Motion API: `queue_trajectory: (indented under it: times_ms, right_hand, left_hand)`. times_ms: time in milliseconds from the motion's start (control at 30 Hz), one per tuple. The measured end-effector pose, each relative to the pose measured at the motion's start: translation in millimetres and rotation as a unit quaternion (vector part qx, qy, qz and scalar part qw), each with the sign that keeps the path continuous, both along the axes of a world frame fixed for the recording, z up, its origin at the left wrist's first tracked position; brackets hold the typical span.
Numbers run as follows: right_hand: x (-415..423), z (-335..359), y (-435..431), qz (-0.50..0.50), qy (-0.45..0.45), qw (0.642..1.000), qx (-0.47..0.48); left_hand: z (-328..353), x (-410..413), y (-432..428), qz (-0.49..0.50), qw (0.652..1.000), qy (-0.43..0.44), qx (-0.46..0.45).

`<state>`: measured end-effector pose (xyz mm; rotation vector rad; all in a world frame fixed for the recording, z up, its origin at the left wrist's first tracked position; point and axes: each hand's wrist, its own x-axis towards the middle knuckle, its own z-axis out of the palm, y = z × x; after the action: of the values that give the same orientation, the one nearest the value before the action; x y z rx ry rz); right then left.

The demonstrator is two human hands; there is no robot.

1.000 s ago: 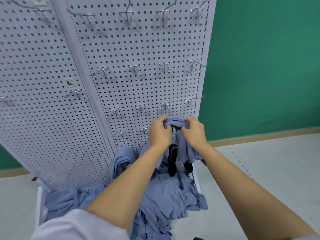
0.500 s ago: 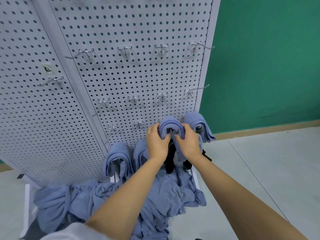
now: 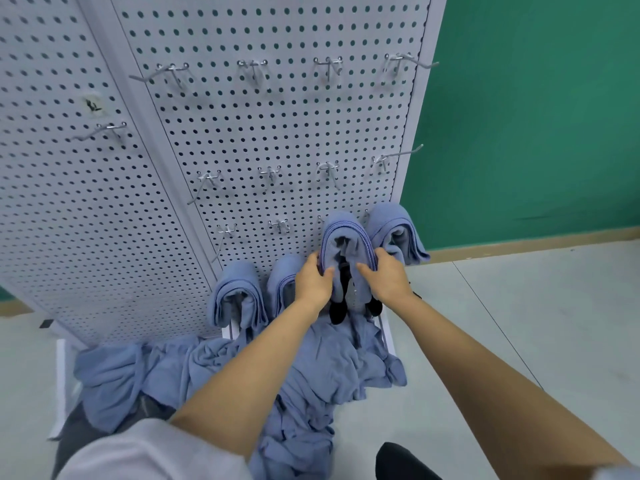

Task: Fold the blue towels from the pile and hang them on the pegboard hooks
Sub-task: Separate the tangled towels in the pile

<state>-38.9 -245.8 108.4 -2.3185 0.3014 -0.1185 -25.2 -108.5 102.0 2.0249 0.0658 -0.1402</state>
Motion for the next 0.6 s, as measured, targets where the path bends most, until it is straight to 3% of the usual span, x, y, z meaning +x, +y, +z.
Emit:
queue_trajectory:
  times_ms: [300,600]
  right_hand:
    - [-48,6,20,0.056,0.119,0.987,-0.094]
    - [-97,-64,80,0.123,0.230,0.962,-0.077]
  left_hand:
    - [1,-51,71,-0.018,0.997,0.079,0.004]
    - [-68,-101,114,0.002,0.983,0.182,0.013]
